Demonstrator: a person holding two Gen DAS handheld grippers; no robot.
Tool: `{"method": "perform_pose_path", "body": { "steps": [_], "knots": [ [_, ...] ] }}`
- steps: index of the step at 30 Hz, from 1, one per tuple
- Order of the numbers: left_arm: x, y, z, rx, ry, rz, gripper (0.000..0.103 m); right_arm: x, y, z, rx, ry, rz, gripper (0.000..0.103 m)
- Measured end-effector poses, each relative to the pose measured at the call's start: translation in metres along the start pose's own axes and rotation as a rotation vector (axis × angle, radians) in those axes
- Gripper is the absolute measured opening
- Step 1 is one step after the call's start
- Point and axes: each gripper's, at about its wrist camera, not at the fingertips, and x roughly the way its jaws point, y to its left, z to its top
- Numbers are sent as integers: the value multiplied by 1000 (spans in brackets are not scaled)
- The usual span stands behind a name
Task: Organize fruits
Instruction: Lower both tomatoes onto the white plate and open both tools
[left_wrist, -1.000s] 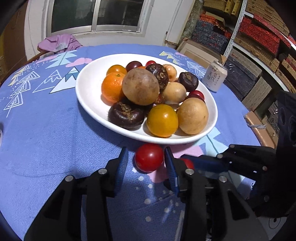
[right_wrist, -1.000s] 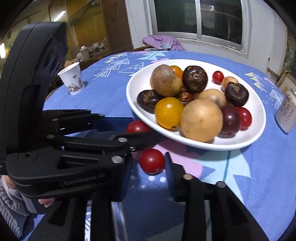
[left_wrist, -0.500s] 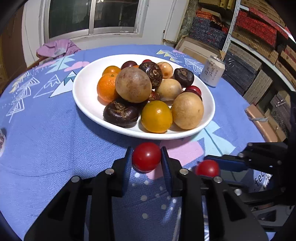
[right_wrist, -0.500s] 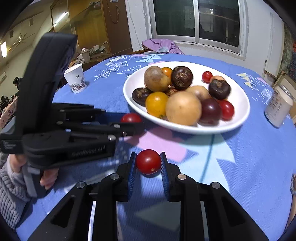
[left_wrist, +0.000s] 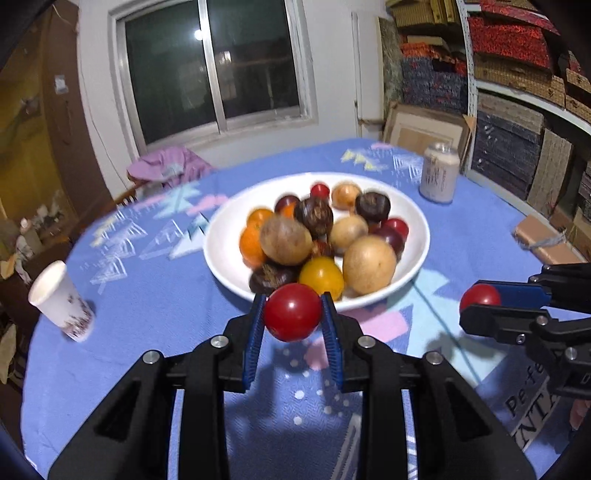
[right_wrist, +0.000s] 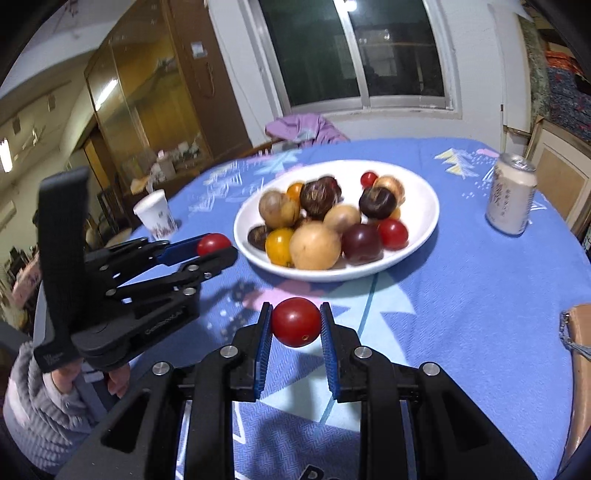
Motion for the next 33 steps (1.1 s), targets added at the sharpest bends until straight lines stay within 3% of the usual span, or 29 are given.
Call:
{"method": "perform_pose_path", "body": {
  "steps": [4,11,20,22,23,24,25,26,27,28,33],
  "knots": [
    [-17,-4,19,4,-68,27,29,-15,-6,8,25,-52,13,26],
    [-3,-9,44,5,-74,37,29,-10,-16,44,35,-77,-18,26],
    [58,-9,55,-30,0,21,29,59,-47,82,109,-6,-64,26],
    [67,-9,54,-36,-1,20,31,71,-48,82,106,9,-75,29],
    [68,-11,55,-33,-10,23,30,74,-49,81,104,9,-82,38],
    [70,-12,55,-22,-12,36,37,75,-51,81,110,-4,-96,54],
    [71,-14,56,-20,-11,29,51,75,-51,80,110,-4,-108,63],
    [72,-14,56,-22,-9,32,60,73,-51,79,108,-13,-130,69],
    [72,-14,55,-30,-14,40,77,70,-52,79,106,-32,-149,71],
    [71,-14,54,-39,-25,52,84,68,-53,80,105,-39,-150,71],
    [64,-6,52,-90,-4,19,92,54,-51,80,117,-60,-142,71]
  ]
}}
